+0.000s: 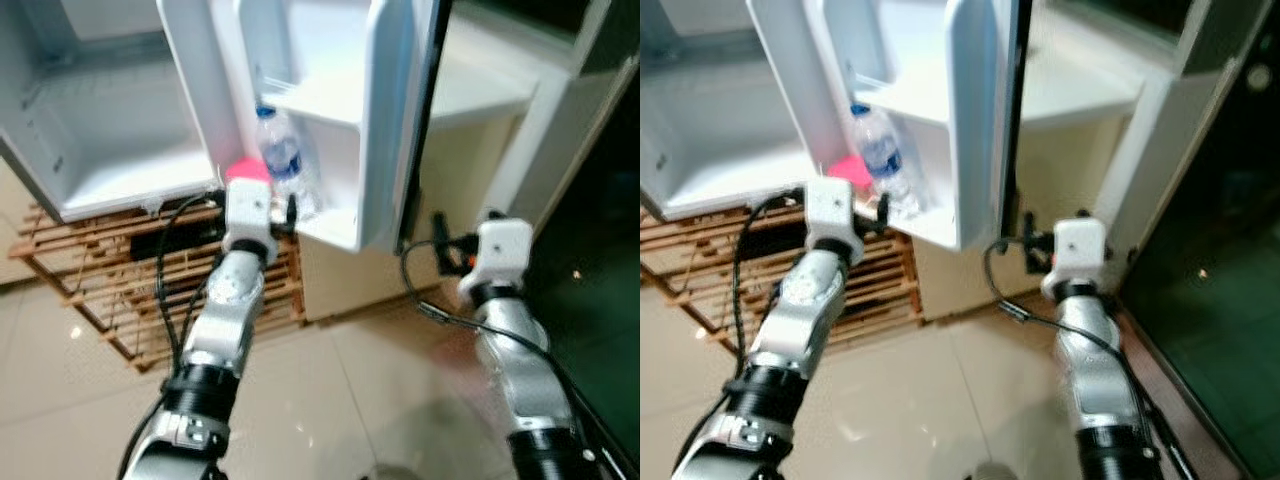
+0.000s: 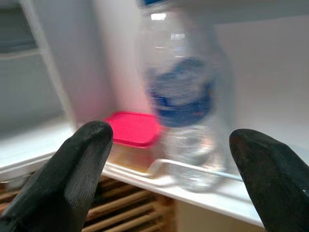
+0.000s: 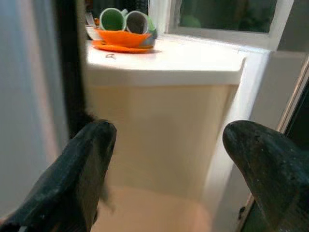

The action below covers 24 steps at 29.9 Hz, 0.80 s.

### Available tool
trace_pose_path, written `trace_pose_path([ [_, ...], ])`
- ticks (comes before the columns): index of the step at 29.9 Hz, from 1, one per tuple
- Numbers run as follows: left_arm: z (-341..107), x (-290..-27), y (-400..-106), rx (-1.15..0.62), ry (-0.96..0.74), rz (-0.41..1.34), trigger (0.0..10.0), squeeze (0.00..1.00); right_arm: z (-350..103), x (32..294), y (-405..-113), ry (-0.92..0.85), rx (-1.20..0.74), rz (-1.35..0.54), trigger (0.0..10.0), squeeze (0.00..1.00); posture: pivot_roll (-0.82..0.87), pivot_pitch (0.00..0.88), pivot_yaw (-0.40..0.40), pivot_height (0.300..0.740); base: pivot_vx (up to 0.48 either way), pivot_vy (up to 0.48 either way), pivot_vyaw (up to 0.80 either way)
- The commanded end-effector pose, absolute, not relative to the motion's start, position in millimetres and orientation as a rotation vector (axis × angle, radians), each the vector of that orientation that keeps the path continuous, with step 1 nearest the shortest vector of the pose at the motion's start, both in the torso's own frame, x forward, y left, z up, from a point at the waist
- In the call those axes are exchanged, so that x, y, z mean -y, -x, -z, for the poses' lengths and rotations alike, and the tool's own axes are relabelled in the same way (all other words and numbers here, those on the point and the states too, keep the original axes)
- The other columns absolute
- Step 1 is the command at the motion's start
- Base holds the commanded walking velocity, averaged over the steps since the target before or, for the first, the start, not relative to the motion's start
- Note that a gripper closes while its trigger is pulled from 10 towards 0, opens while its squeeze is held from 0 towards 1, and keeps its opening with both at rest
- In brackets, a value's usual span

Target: Restocking fridge

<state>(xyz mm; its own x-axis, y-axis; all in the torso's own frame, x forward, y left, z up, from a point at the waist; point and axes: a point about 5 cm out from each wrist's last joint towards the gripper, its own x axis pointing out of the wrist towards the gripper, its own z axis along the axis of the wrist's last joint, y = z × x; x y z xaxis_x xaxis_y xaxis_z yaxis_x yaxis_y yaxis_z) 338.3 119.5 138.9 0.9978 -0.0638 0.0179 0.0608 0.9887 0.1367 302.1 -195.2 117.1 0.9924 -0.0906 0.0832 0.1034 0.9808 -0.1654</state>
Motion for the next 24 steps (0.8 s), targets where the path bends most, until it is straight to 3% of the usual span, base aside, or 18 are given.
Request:
trace_pose_path([
  [1, -131, -139, -337, -0.02, -0.167, 0.002, 10.0, 0.0, -123, 197, -311, 0.187, 0.083, 0.113, 10.0, 0.0, -0.13, 0.0, 0.048, 0.74, 0.0, 0.0, 0.0],
  [6, -101, -165, -329, -0.152, -0.25, -0.037, 10.0, 0.0, -129, 220, -324, 0.245, 0.078, 0.171, 10.0, 0.0, -0.09, 0.0, 0.061, 0.74, 0.0, 0.0, 0.0],
  [9, -61, -190, -311, -0.285, -0.369, -0.012, 10.0, 0.0, -133, 240, -336, 0.307, 0.068, 0.225, 10.0, 0.0, -0.05, 0.0, 0.077, 0.74, 0.0, 0.0, 0.0],
  [13, -1, -212, -265, -0.588, -0.458, 0.134, 10.0, 0.0, -134, 253, -341, 0.358, 0.05, 0.287, 10.0, 0.0, 0.0, 0.008, 0.09, 0.74, 0.0, 0.0, 0.0],
  [15, 9, -219, -252, -0.641, -0.495, 0.155, 10.0, 0.0, -134, 255, -342, 0.365, 0.051, 0.299, 10.0, 0.0, 0.01, 0.021, 0.096, 0.74, 0.0, 0.0, 0.0],
  [16, 25, -237, -226, -0.723, -0.536, 0.153, 10.0, 0.0, -137, 259, -343, 0.373, 0.054, 0.322, 10.0, 0.0, 0.02, 0.035, 0.103, 0.74, 0.0, 0.0, 0.0],
  [17, 25, -237, -226, -0.723, -0.536, 0.153, 10.0, 0.0, -137, 259, -343, 0.373, 0.054, 0.322, 10.0, 0.0, 0.02, 0.035, 0.103, 0.74, 0.0, 0.0, 0.0],
  [20, 44, -265, -187, -0.855, -0.615, 0.148, 10.0, 0.0, -136, 271, -343, 0.392, 0.037, 0.393, 10.0, 0.0, 0.03, 0.069, 0.112, 0.74, 0.0, 0.0, 0.0],
  [24, 50, -276, -175, -0.89, -0.643, 0.152, 10.0, 0.0, -137, 280, -345, 0.426, 0.023, 0.444, 10.0, 0.0, 0.03, 0.089, 0.118, 0.74, 0.0, 0.0, 0.0],
])
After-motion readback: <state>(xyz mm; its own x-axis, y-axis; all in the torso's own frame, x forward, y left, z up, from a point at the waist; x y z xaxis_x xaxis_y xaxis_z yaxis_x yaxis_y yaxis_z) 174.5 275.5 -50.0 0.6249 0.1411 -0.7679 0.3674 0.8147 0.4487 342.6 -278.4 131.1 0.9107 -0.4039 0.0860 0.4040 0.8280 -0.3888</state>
